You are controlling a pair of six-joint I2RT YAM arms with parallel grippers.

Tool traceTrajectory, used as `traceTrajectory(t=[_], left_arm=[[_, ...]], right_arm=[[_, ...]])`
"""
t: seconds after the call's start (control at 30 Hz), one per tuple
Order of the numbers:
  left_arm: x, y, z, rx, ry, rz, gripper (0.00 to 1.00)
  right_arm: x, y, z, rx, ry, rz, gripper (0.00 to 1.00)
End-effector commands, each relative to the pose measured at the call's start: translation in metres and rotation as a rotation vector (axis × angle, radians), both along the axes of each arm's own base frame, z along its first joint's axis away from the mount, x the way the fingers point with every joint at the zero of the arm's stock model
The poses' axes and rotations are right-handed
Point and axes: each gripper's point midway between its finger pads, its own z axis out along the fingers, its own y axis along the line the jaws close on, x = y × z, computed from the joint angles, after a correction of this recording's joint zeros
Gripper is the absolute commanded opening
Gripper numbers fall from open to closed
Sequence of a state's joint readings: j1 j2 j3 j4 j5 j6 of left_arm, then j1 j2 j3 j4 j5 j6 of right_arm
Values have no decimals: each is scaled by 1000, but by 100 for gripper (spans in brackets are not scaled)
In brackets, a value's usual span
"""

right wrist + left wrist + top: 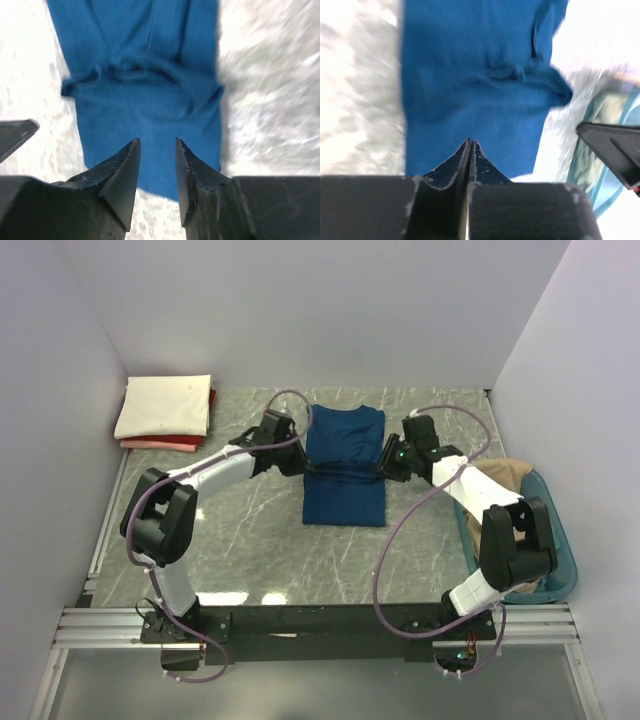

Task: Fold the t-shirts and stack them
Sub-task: Fold the tshirt

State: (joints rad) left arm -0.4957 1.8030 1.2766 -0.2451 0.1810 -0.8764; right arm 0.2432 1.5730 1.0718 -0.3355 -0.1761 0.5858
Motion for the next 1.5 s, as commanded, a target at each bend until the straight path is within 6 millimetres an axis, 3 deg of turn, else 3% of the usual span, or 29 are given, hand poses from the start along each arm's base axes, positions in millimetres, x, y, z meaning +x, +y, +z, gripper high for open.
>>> traceTrajectory(t=[0.0,0.1,0.27,0.37,0.43,0.5,0.53,0.6,0.7,0.8,0.93,0.97,1.1,1.13,1.2,1.47], left_arm=[[-23,-27,0,12,-28,-74,5],[-29,-41,-14,14,-2,-102,1],[-13,-54,-17,27,-12,-115,1],[1,-58,-32,67,11,-117,1],[13,-63,-26,68,-7,-123,1],[18,-62,-40,91,24,-123,1],[27,-65,-32,84,9,-120,1],[35,-61,-42,97,25,-110,1],[51,-54,-39,93,19,-90,3],[70,-45,-22,71,-15,-66,13],[82,-38,16,21,-106,-64,35],[82,-37,29,14,-135,-63,35],[73,-34,39,-5,-147,-67,35],[65,-32,28,-3,-125,-70,34],[59,-34,37,-35,-151,-77,32],[31,-55,14,0,-120,-157,14]], right_arm=[[-11,13,-5,-12,-28,30,40],[-12,22,-22,-33,10,55,35],[-2,28,-45,-54,63,72,29],[7,26,-49,-73,79,67,28],[13,25,-48,-77,79,59,28],[23,25,-45,-67,78,55,28],[27,26,-43,-66,77,54,28],[38,27,-40,-60,74,50,27],[52,28,-35,-51,67,45,27],[63,32,-36,-45,75,49,27],[73,32,-42,-40,84,44,26],[75,32,-42,-41,82,44,26],[78,26,-41,-50,79,32,26],[79,24,-37,-52,68,25,26],[80,20,-30,-59,53,18,26],[80,10,11,-67,-36,-21,27]])
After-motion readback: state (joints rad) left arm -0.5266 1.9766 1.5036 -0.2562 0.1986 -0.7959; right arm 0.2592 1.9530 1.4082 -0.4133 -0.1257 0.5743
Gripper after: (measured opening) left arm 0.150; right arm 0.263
